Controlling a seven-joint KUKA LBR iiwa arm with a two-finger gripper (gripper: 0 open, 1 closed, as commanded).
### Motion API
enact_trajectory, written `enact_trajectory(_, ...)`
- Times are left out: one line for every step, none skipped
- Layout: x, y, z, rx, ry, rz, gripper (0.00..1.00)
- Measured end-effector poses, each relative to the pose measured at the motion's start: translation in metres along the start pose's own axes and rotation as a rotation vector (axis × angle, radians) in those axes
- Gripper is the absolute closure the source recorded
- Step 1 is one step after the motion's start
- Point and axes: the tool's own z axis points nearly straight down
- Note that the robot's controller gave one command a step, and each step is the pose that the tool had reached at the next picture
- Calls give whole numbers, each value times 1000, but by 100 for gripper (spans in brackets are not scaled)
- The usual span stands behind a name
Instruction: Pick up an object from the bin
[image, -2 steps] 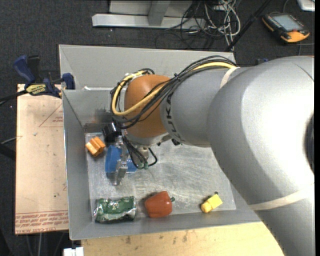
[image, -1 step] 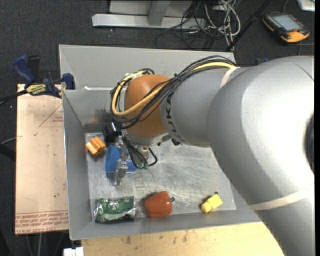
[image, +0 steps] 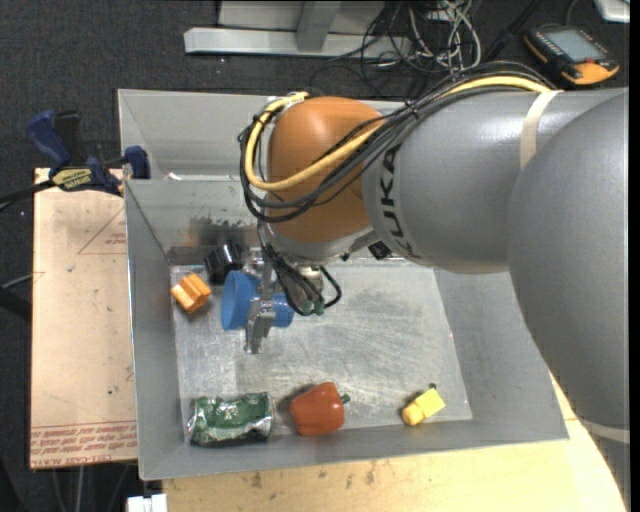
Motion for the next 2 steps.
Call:
enact_trajectory(0,0,0,0,0,-1,100)
enact_trajectory(0,3,-52,1,6,10,100)
